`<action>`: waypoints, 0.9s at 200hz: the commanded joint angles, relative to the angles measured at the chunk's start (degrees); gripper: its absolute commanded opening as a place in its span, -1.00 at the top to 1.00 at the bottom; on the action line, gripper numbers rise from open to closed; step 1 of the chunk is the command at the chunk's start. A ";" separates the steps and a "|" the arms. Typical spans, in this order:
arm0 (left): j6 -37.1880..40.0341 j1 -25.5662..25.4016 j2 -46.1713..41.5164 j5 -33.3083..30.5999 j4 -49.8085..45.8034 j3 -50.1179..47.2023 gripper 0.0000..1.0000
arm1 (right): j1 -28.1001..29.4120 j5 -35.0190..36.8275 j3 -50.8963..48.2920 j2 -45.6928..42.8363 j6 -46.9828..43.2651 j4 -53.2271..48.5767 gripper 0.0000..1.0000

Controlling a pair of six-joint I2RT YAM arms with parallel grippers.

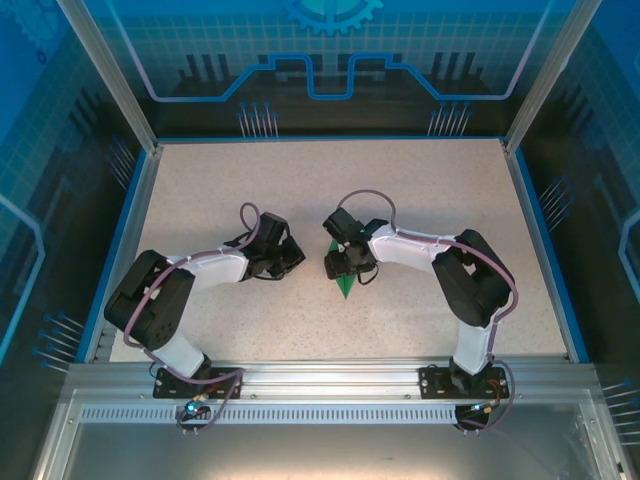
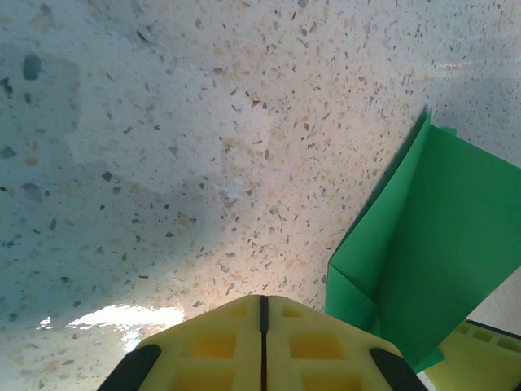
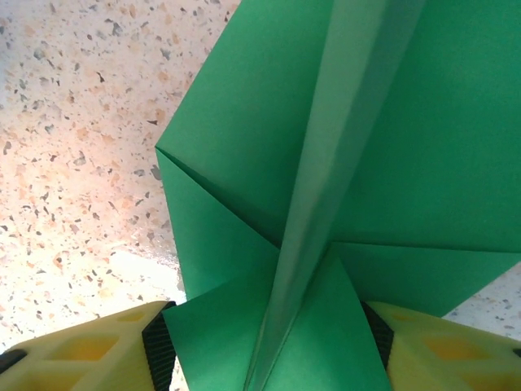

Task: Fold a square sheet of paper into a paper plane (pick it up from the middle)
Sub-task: Move a paper plane to the center of the table.

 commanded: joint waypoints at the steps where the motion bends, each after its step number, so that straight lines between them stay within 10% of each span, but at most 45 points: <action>1: 1.40 0.58 -1.50 -0.94 -1.64 -0.97 0.82 | 1.04 1.94 1.73 0.90 1.82 -2.57 -0.15; 180: 2.20 0.55 -2.81 -3.21 -3.50 -1.58 0.80 | 0.16 6.63 4.36 1.04 6.13 -6.08 0.94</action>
